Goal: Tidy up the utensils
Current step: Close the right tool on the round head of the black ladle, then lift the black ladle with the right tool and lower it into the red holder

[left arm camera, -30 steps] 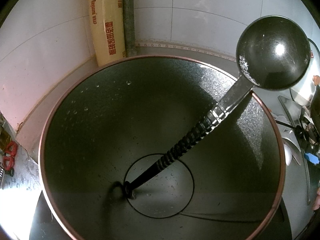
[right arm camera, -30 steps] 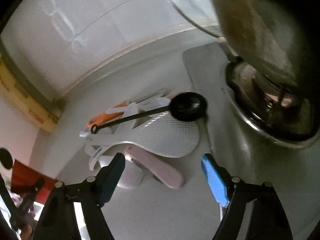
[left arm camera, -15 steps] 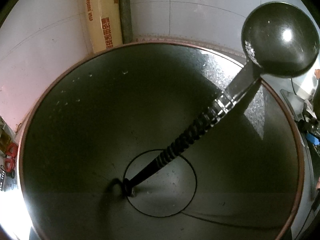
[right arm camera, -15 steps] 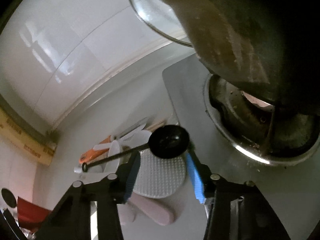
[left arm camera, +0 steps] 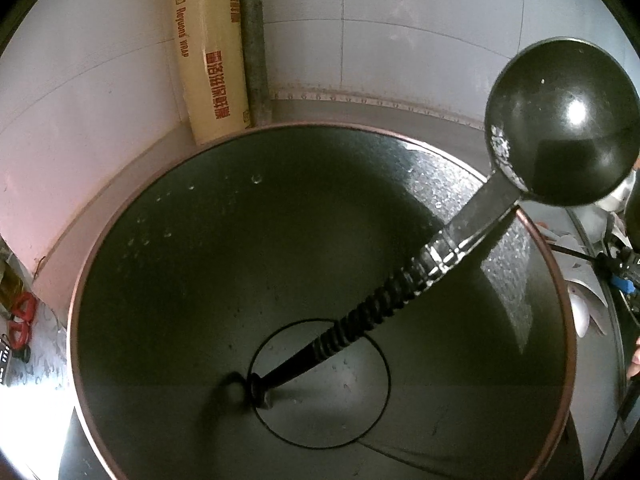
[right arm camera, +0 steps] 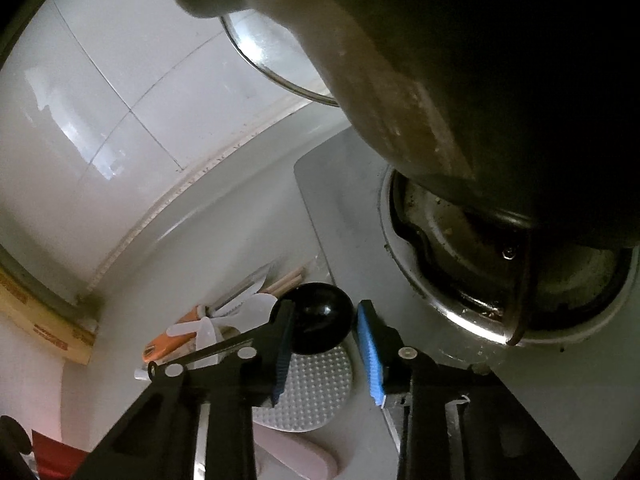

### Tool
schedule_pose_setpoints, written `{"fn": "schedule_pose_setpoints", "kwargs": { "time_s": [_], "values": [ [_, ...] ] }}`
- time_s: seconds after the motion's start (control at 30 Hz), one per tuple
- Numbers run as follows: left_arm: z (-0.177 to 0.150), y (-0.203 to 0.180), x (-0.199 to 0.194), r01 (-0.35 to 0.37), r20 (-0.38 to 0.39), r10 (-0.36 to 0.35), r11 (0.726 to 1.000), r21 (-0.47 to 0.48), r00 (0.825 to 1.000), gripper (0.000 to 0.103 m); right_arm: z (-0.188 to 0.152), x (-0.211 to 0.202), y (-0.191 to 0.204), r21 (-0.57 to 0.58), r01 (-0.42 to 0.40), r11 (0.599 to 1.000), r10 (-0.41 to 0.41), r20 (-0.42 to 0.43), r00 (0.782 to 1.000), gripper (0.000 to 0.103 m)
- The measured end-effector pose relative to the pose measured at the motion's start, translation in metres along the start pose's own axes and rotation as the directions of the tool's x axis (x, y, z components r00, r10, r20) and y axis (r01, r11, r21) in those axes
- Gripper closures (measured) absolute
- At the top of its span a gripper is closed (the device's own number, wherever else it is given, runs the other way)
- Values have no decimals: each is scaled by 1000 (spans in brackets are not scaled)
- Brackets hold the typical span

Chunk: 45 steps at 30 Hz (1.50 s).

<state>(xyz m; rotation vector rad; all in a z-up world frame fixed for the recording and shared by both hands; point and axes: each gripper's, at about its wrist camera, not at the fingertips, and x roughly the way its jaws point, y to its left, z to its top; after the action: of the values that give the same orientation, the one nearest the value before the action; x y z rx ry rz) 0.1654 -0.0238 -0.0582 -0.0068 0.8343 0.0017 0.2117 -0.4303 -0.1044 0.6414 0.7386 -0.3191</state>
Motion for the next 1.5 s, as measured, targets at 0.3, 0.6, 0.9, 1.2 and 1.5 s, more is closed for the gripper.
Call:
{"fn": "schedule_pose_setpoints", "kwargs": {
  "time_s": [0.3,0.6,0.9,1.2,1.5],
  "values": [
    [5,-1,4,4,0,-4,1000,4,1000,13,-4,7,5,-35,-42,999,40,-33,999,94],
    [4,0,4,12,2,-12,1000,11,1000,13,-15,10,22,-104,-115,988,106,-87,991,94],
    [2,1,3,11,2,-11,1000,10,1000,13,-14,19,31,-131,-148,980,135,-103,986,90],
    [3,1,2,14,3,-14,1000,4,1000,13,-11,7,32,-167,-147,975,137,-71,988,97],
    [2,3,-6,26,18,-26,1000,-17,999,13,-3,-25,42,-204,-177,963,176,-21,984,99]
  ]
}}
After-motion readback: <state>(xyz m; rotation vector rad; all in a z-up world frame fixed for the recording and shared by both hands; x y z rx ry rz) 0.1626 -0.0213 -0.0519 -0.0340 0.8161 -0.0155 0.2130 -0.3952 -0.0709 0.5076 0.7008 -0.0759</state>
